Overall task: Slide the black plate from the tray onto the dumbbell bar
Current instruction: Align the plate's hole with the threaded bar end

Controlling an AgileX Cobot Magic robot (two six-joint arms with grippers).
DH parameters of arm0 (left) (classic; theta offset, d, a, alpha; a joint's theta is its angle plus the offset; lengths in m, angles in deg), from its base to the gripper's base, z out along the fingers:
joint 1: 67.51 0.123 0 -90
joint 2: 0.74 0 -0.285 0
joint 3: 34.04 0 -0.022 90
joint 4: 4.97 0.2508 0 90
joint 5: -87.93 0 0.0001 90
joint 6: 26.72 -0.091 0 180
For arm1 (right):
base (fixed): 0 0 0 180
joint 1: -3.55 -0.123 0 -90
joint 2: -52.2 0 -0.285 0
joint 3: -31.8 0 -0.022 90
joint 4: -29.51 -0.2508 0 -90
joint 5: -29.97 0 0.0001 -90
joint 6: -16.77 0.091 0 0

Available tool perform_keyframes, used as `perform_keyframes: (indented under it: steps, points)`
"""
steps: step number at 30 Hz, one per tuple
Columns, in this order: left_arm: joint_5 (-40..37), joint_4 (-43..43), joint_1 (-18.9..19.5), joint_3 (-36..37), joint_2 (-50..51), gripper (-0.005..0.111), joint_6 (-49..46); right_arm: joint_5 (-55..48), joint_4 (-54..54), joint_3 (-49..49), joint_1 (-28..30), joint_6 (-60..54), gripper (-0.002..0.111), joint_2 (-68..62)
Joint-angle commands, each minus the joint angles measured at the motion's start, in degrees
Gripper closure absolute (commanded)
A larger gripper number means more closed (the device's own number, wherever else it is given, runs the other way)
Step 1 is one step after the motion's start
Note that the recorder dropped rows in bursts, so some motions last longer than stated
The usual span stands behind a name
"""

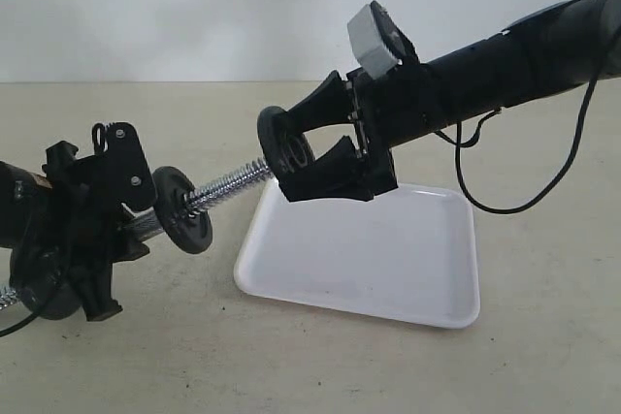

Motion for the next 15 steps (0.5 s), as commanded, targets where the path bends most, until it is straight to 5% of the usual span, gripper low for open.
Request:
perform_keyframes:
  steps: [1,15]
  points:
    - [6.94,-0.89,-0.06,-1.88,-3.2,0.102,0.46,-2.46,-3.71,0.33,0.1,-0.57,0.108,1.57]
    - [6.1,-0.89,-0.06,-1.88,-5.17,0.102,0.46,-2.46,-3.71,0.33,0.1,-0.57,0.108,1.57]
